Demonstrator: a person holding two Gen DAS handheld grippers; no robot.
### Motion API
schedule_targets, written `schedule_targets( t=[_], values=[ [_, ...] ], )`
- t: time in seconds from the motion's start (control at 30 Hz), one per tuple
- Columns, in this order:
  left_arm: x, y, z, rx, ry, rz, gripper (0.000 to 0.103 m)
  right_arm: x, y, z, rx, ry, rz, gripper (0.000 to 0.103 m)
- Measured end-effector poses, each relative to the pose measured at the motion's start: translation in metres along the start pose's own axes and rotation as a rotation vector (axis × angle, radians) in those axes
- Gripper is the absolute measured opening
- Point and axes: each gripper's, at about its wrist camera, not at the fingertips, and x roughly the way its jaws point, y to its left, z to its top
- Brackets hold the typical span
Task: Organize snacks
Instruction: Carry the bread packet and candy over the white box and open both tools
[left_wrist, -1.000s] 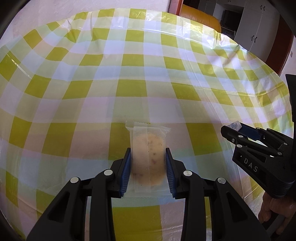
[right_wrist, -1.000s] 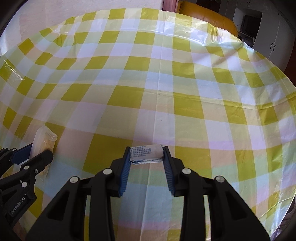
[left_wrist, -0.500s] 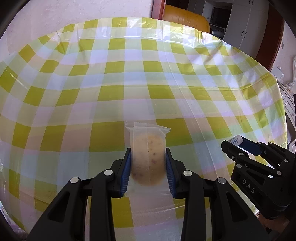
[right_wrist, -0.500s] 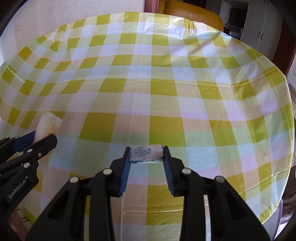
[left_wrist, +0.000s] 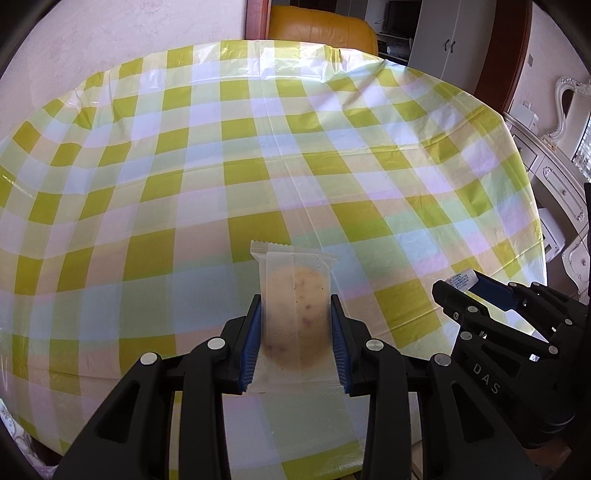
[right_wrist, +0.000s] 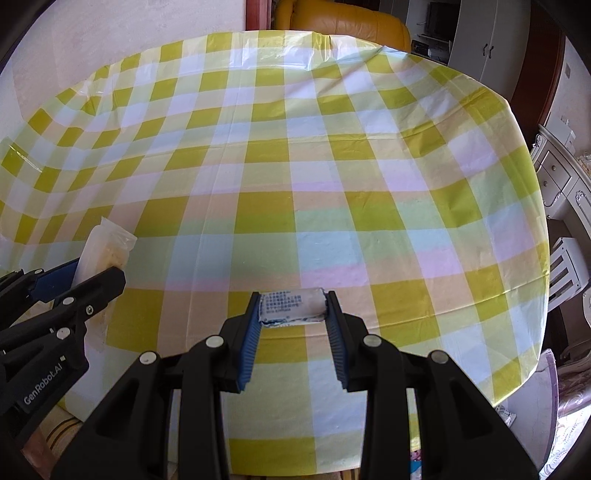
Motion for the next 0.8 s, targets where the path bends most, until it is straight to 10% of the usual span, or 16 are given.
schedule_targets(
  t=[0.8],
  values=[
    [-0.024, -0.151, -0.037, 0.180, 0.104, -0.281, 0.034, -0.063, -0.128, -0.084, 0.170, 0.001, -0.160, 0.034]
  ],
)
